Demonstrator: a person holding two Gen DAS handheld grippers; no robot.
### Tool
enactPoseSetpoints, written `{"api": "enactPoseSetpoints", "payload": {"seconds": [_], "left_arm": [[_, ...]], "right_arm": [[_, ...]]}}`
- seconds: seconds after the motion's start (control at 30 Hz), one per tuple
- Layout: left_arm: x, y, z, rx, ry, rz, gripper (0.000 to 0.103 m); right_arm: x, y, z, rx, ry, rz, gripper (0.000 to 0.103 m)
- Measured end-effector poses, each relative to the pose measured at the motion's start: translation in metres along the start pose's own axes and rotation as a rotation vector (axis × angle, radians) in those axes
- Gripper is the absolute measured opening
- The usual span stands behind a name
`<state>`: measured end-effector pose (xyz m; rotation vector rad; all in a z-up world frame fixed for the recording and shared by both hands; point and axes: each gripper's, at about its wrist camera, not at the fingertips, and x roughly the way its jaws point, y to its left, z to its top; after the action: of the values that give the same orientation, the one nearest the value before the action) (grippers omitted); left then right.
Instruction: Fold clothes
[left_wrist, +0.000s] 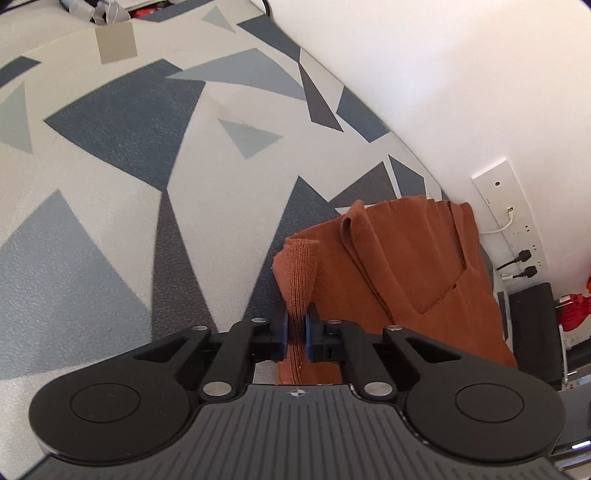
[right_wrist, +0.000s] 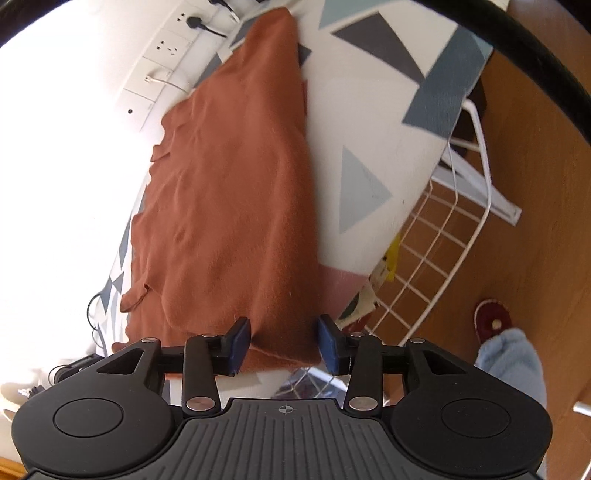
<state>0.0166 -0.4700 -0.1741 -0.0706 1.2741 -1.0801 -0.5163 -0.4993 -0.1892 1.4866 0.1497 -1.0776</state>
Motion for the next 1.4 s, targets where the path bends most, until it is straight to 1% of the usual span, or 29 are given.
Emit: {"api": "enactPoseSetpoints", "payload": {"seconds": [0.03,0.07,0.1,0.17,0.23,0.3,0.37,0.4,0.47,0.5,0.57,0.6,0.67,0.77,0.83,0.93,1.07,1.23,1.3,1.4], "left_arm": [[-0.002,0.004,0.0,-0.012,-0.001,-0.006,0.008],[-0.006,0.009,0.0,-0.035,0.0,-0.022,0.008],[-0.009,0.014,0.001,-0.061,0.001,-0.04,0.008],[-0.018,0.023,0.001,-0.102,0.001,-0.069,0.008],[-0.033,0.027,0.0,-0.094,-0.012,-0.078,0.008],[-0.051,0.03,-0.005,-0.065,-0.027,-0.078,0.008],[-0.072,0.034,-0.017,-0.009,-0.037,-0.068,0.008],[-0.082,0.036,-0.026,0.022,-0.035,-0.061,0.008],[-0.095,0.046,-0.044,0.049,-0.007,-0.05,0.008],[-0.098,0.053,-0.053,0.045,0.01,-0.05,0.008],[-0.1,0.064,-0.061,0.005,0.032,-0.056,0.008],[-0.1,0.069,-0.062,-0.023,0.035,-0.064,0.008],[-0.101,0.065,-0.056,-0.03,0.015,-0.092,0.008],[-0.103,0.041,-0.039,0.006,-0.038,-0.156,0.008],[-0.102,0.02,-0.025,0.023,-0.081,-0.203,0.008],[-0.096,-0.015,-0.002,0.049,-0.143,-0.253,0.008],[-0.076,-0.059,0.022,0.08,-0.189,-0.259,0.008],[-0.049,-0.113,0.052,0.119,-0.244,-0.261,0.008],[-0.039,-0.135,0.064,0.134,-0.266,-0.262,0.008],[-0.014,-0.159,0.077,0.146,-0.269,-0.24,0.008]], "right_arm": [[0.002,-0.001,0.0,0.009,0.007,0.001,0.036],[0.002,0.0,0.0,0.004,0.009,0.006,0.022],[0.001,0.002,0.001,-0.003,0.01,0.012,0.016],[-0.001,0.007,0.002,-0.028,0.014,0.023,0.014],[-0.007,0.016,0.004,-0.07,0.022,0.032,0.013],[-0.017,0.024,0.006,-0.099,0.023,0.049,0.013],[-0.028,0.032,0.007,-0.126,0.023,0.066,0.013],[-0.033,0.032,0.008,-0.133,0.027,0.063,0.013],[-0.04,0.029,0.008,-0.137,0.037,0.043,0.013],[-0.042,0.026,0.008,-0.134,0.043,0.025,0.013],[-0.043,0.016,0.005,-0.105,0.052,-0.014,0.013],[-0.044,0.01,0.005,-0.089,0.053,-0.026,0.013],[-0.047,0.005,0.005,-0.062,0.05,-0.023,0.013],[-0.053,0.018,0.011,-0.096,0.02,0.008,0.012],[-0.059,0.031,0.02,-0.139,-0.023,0.03,0.012],[-0.07,0.047,0.038,-0.159,-0.092,0.068,0.012],[-0.075,0.067,0.069,-0.174,-0.17,0.1,0.012],[-0.064,0.086,0.11,-0.158,-0.235,0.15,0.012],[-0.053,0.093,0.128,-0.162,-0.246,0.162,0.012],[-0.035,0.101,0.155,-0.171,-0.25,0.17,0.012]]}}
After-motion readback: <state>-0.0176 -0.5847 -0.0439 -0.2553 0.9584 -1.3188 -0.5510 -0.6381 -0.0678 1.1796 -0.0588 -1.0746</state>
